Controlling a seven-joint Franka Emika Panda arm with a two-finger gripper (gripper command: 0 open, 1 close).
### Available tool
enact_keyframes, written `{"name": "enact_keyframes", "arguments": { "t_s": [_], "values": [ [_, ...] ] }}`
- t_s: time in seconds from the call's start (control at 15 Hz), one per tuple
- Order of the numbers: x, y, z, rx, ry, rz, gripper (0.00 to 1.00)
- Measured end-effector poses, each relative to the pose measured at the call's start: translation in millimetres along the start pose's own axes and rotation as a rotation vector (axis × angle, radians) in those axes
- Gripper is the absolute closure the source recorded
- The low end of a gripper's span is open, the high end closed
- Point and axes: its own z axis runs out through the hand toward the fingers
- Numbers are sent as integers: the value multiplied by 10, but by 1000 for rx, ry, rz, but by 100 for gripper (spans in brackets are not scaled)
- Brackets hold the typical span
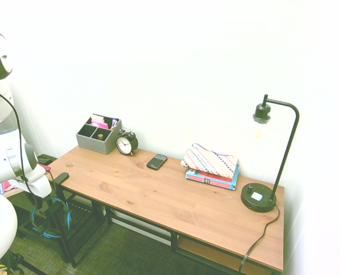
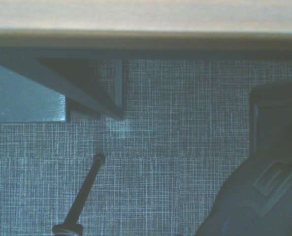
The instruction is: Hang the headphone
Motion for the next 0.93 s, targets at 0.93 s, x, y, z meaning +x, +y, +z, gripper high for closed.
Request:
{"name": "enact_keyframes", "arguments": {
  "t_s": [0.93],
  "values": [
    [691, 933, -1838, 78, -36, -297, 0]
  ]
}}
